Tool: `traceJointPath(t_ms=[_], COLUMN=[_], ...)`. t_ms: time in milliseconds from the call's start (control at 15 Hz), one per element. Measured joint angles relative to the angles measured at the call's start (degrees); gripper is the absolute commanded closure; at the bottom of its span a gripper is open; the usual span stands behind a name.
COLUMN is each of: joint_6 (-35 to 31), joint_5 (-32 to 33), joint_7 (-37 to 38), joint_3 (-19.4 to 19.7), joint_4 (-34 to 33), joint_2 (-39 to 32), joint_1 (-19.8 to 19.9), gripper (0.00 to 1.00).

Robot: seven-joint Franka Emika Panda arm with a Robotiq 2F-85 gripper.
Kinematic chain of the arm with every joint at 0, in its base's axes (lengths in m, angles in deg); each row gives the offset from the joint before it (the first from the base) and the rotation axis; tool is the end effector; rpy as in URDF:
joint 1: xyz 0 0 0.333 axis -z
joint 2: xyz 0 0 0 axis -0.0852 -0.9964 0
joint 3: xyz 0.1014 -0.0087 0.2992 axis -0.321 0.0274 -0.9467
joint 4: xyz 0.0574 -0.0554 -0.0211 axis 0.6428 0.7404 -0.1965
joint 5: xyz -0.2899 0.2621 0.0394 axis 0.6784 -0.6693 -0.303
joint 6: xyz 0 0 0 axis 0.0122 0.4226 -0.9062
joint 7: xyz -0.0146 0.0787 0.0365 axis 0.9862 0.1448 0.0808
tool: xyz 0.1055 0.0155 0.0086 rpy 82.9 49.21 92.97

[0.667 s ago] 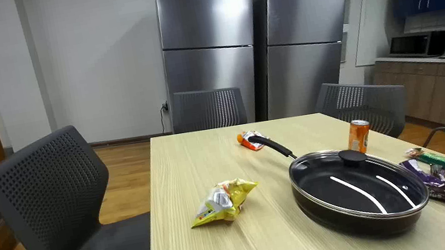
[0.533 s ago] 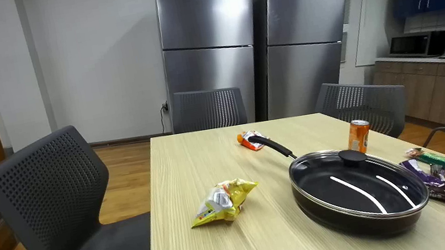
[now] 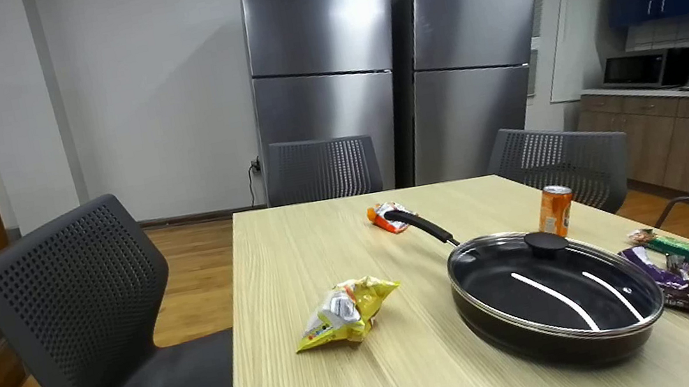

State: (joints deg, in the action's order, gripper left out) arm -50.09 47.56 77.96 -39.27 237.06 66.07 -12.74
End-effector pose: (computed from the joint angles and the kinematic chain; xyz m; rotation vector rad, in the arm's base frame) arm 0.3056 0.0690 0.5052 -2.9436 -0.0489 -0.0761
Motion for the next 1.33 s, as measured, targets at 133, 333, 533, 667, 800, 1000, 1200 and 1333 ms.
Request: traceJointPath(t_ms=[133,333,533,667,800,1000,1200,1333], joint_6=[-0.42,-2.17,-4.87,-7.07,-9.25,-12.68,-15.71,-17.8], joint_5=[0.0,0.0,0.18,0.44,0.75,1.07,1.08,1.08], joint_7=[-0.17,-0.86,-2.01,-2.79,-3.51,-4.58,-5.11,-5.18], joint_3=[0.03,0.48,1.78,2.48,2.97,3.65,4.46,4.9], joint_4=[0.0,-0.02,-0.32,-0.73,-1.39,-2.79,-4.59,-5.95], joint_2=[-0.6,-2.37,-5.31,-7.61,-10.16,-14.62,-19.38,-22.78], joint_1=[0.07,0.52,1.06,1.59,2.16,2.82,3.45,4.02], gripper=[0.0,0.0,0.0,0.0,0.0,0.0,0.0,0.0])
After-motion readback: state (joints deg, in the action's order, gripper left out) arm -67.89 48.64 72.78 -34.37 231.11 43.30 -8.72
